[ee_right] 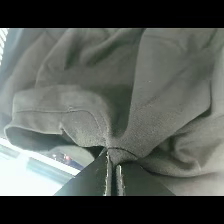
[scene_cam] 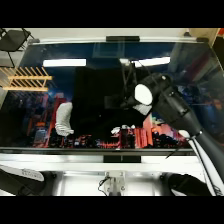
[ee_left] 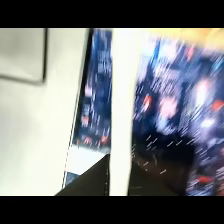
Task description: Fold the shirts.
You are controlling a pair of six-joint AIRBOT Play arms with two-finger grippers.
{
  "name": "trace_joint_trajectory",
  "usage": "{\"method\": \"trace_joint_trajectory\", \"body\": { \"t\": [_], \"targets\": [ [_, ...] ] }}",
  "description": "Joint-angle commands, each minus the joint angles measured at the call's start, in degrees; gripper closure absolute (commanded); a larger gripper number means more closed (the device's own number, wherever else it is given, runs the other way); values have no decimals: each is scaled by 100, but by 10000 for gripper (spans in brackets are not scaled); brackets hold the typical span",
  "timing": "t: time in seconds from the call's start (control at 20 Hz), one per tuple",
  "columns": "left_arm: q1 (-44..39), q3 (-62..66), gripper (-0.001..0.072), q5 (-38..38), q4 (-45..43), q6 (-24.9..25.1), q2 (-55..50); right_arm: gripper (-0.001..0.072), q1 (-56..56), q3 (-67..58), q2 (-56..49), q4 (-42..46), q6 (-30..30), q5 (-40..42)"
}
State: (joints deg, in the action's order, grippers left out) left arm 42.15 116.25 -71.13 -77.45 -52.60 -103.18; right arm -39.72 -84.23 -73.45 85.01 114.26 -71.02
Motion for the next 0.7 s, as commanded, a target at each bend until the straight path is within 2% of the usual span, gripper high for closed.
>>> {"method": "trace_joint_trajectory", "body": {
  "t": [0.0, 0.05, 0.2, 0.25, 0.3, 0.45, 0.55, 0.65],
  "targets": [
    [-417, 50, 655, -485, 485, -874, 691, 645, 4, -249, 0, 138, -4, -280],
    [-669, 20, 656, -914, 643, -1086, 870, 645, 4, -249, -2, 221, -4, -308],
    [-1681, -393, 657, -1910, 505, -1152, 1528, 645, 4, -249, -2, 686, -37, -535],
    [-2092, -673, 657, -2129, 382, -1392, 1851, 645, 13, -249, -2, 837, -142, -660],
    [-2540, -1058, 657, -2140, 286, -1657, 2240, 645, 98, -249, -2, 846, -299, -734],
    [-3921, -2603, 657, -1764, 216, -1827, 3432, 645, 748, -249, -2, 518, -684, -743],
    [-4981, -4107, 657, -1513, 190, -1998, 4282, 645, 1259, -249, -2, 352, -988, -710],
    [-6120, -5574, 657, -1237, -343, -2310, 5171, 645, 1611, -249, -2, 289, -1261, -699]
  ]
}}
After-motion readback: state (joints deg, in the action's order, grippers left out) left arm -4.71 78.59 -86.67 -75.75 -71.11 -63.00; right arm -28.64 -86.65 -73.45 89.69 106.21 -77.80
